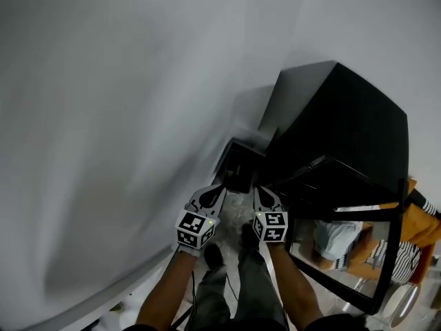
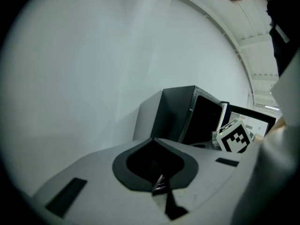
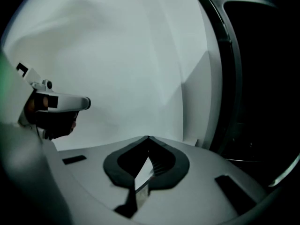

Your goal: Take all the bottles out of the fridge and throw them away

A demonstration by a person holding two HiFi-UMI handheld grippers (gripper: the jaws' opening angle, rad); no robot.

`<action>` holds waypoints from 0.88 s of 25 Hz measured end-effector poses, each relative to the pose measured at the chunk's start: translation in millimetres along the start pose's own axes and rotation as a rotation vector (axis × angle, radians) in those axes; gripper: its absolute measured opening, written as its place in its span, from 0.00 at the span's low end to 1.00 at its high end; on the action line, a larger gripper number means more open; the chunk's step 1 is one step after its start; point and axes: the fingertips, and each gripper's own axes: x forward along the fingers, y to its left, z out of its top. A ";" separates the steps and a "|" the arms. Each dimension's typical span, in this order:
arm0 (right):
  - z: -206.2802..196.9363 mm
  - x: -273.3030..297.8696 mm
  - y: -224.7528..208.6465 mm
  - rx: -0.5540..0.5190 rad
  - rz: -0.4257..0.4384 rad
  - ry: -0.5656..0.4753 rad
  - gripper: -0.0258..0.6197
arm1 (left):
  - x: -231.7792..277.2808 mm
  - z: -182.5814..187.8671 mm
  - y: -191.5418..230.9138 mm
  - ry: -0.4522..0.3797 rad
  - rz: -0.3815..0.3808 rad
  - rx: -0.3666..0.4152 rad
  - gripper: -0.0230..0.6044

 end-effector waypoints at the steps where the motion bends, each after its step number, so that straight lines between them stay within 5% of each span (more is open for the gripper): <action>1: 10.6 -11.9 3.7 0.012 -0.005 -0.008 0.05 | -6.7 9.7 -5.7 -0.006 -0.009 0.004 0.05; 13: 107.9 -146.2 47.1 0.056 -0.059 -0.123 0.05 | -71.8 111.2 -75.2 -0.054 -0.091 0.044 0.05; 22: 142.8 -239.7 56.4 0.018 -0.106 -0.186 0.05 | -98.6 139.8 -135.4 -0.050 -0.188 0.084 0.05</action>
